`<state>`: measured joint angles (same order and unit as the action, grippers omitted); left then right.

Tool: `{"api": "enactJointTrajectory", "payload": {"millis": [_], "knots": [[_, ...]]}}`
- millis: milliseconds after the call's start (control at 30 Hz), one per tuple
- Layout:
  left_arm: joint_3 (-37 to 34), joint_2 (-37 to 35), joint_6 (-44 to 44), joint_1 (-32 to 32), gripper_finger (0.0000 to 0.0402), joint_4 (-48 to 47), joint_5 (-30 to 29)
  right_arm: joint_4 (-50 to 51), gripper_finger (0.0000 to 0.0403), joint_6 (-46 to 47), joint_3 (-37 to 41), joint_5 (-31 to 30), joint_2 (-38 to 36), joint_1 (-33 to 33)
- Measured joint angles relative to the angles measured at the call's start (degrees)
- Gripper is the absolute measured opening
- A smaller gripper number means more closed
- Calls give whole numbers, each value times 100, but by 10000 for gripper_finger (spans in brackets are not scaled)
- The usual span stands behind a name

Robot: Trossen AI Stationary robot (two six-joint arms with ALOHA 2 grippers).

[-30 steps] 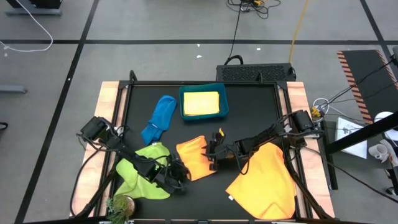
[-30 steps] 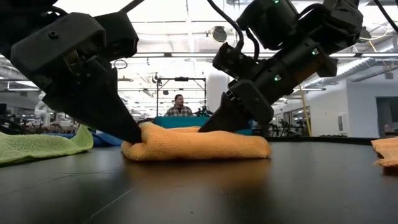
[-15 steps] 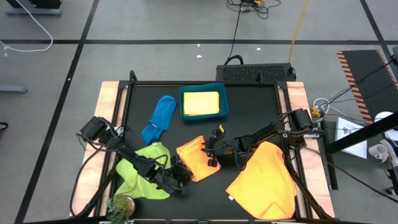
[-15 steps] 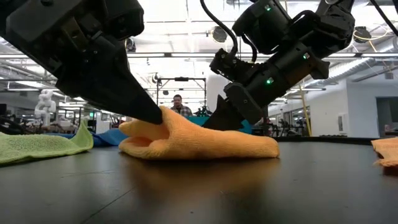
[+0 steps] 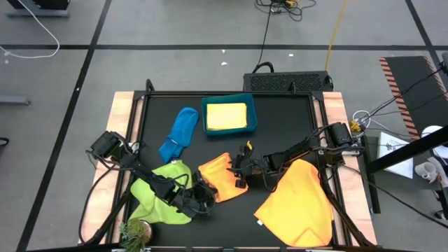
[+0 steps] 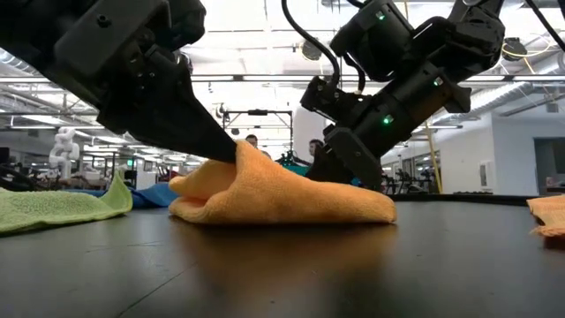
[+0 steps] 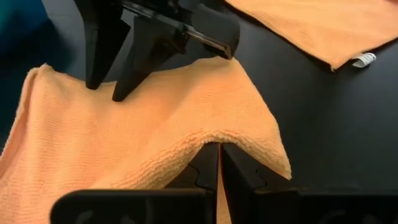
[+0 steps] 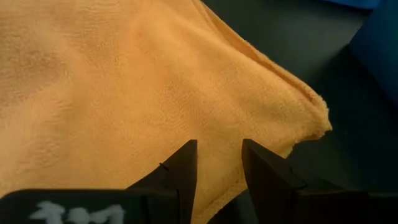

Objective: Fold microfiber towels
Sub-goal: Put the folded orange microfiber cloth into the blue bin

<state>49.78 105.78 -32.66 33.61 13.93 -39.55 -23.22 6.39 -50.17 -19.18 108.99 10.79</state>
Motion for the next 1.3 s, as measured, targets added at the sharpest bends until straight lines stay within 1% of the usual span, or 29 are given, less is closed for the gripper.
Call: {"api": "enactJointTrajectory", "payload": {"millis": [67,267,400,467,633,733,833,900,1100,1300], "knots": [[0,0,74,10,21,108,-4,13,120,0,0,0,0,0],[0,-6,675,183,21,650,60,259,120,0,0,-4,-4,-48],[6,-179,734,424,21,487,142,372,120,-17,0,-4,-13,-55],[4,-282,665,548,21,179,143,380,120,-88,0,23,-15,-44],[4,-315,538,673,21,-78,42,468,120,-260,0,287,-114,70],[4,-309,285,581,21,-432,1,464,120,-262,11,335,-302,283],[2,-293,-102,406,21,-967,-258,308,120,-280,8,313,-473,541],[2,-293,-273,254,21,-1161,-296,231,120,-306,7,297,-505,731],[2,-291,-368,-190,21,-1435,-200,-295,120,-389,9,300,-487,1252],[2,-291,-366,-579,21,-1574,230,-1341,120,-427,4,328,-175,1616]]}}
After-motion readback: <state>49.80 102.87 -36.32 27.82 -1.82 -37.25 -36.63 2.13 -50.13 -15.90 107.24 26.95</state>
